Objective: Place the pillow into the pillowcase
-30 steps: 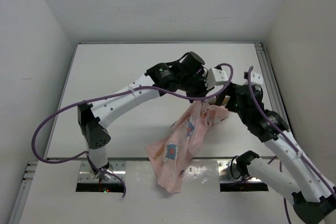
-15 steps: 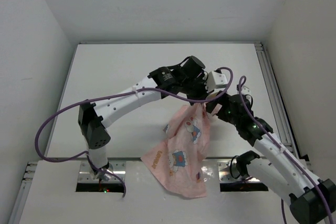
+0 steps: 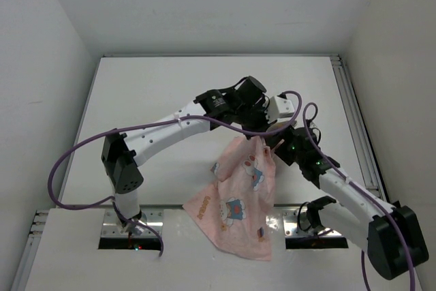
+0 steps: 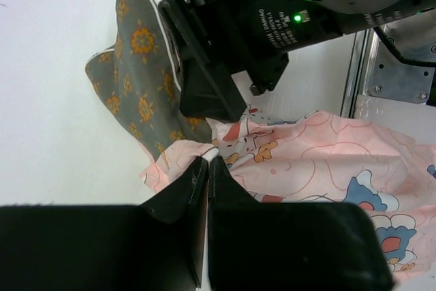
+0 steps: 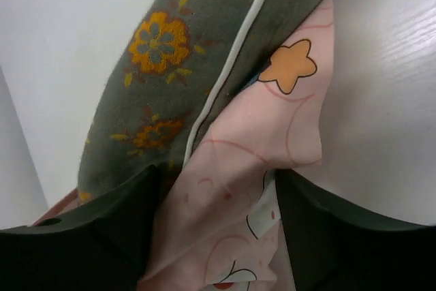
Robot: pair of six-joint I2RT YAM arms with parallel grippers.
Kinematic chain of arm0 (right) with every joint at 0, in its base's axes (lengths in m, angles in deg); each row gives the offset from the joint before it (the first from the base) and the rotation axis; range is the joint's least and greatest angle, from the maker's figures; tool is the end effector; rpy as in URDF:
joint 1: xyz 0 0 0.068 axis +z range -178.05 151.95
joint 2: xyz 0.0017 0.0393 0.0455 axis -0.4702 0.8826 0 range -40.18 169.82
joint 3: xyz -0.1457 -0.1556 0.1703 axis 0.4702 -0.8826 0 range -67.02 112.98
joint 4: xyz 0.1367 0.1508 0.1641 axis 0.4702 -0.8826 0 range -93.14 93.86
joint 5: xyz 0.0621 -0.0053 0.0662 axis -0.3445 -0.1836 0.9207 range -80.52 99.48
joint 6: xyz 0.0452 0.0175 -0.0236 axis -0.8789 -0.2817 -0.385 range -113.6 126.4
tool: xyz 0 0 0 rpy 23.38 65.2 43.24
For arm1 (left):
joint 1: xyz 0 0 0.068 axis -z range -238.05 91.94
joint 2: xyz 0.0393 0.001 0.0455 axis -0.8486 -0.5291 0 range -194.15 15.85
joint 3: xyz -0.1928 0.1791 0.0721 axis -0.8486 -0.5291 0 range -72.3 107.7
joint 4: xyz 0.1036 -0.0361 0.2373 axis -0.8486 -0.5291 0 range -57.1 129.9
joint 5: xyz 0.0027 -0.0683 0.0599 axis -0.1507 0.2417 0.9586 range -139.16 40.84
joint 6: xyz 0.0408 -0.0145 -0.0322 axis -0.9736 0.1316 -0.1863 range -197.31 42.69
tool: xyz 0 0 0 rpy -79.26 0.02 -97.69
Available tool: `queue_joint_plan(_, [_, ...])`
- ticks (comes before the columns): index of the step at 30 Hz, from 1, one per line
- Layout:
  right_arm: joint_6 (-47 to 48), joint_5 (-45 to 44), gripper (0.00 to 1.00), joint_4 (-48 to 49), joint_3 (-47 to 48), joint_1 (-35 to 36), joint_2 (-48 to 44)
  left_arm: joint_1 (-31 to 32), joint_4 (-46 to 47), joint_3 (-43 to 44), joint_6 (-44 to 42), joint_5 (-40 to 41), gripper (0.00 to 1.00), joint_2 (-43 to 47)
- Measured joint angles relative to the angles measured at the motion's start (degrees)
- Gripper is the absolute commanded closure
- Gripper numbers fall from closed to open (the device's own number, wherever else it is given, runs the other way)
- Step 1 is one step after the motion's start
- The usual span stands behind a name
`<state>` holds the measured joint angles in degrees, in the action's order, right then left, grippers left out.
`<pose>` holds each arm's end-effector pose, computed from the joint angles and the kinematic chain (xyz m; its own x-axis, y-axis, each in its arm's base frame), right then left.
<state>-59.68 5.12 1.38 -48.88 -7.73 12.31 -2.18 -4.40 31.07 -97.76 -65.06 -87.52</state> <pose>0.1724 0.0610 0.1685 -0.4923 0.7897 -0.3662 0.3966 0.5780 0.7132 0.2182 -0.3395 0.3547 -0.0505 0.6735 -0.7375 0.9859 0.1514 0.0708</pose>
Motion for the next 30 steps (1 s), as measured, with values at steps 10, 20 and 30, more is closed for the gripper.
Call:
queue_joint_plan(10, [6.43,-1.42,1.00,-5.31,7.28,-1.18,5.88,0.00,2.58,-1.64,-0.02,1.57,0.09,0.04])
queue_joint_plan(20, [12.28,0.59,1.00,-9.31,7.02,-5.68,9.60,-2.19,14.21,-3.82,1.84,14.25,0.05,-2.47])
queue_joint_plan(30, [16.90,5.81,1.00,-8.04,5.97,-8.98,10.36,-8.55,19.71,4.92,9.42,5.20,0.09,-21.05])
